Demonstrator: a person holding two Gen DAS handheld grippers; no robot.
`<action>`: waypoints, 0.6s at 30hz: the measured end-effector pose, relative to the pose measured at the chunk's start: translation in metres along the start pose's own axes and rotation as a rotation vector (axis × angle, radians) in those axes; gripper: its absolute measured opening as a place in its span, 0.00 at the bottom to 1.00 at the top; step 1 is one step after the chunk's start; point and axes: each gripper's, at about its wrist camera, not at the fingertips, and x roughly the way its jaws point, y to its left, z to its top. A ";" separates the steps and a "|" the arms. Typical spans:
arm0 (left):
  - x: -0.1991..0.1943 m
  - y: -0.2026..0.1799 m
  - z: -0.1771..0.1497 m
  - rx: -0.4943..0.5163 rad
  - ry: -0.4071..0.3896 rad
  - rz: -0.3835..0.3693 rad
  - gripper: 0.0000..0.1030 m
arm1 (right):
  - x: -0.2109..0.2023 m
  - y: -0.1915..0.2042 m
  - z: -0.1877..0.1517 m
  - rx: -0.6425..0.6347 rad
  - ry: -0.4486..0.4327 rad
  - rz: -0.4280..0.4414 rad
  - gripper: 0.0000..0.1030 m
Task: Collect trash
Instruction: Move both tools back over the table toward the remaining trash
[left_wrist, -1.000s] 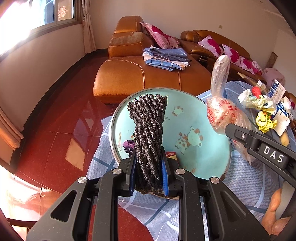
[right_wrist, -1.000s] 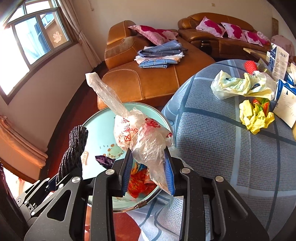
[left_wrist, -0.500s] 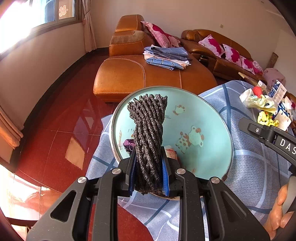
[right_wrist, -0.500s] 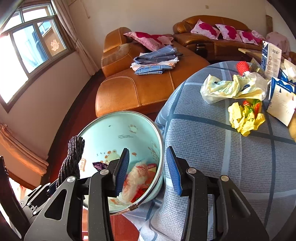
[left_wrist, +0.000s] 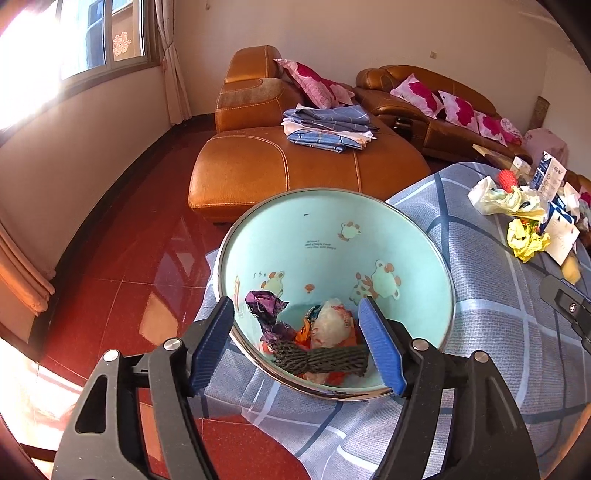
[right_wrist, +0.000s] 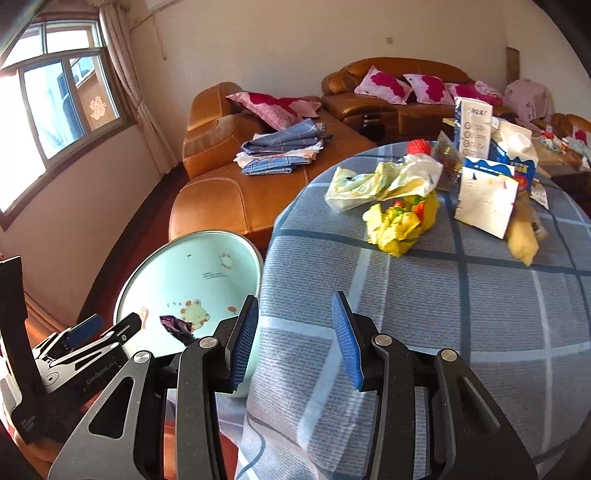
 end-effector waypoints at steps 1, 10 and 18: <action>-0.003 -0.002 0.000 0.002 -0.006 -0.004 0.74 | -0.004 -0.005 0.000 0.007 -0.008 -0.014 0.41; -0.025 -0.020 -0.001 0.028 -0.034 -0.020 0.87 | -0.036 -0.064 -0.010 0.106 -0.067 -0.110 0.54; -0.028 -0.051 -0.011 0.064 0.001 -0.106 0.87 | -0.059 -0.133 -0.026 0.211 -0.078 -0.222 0.54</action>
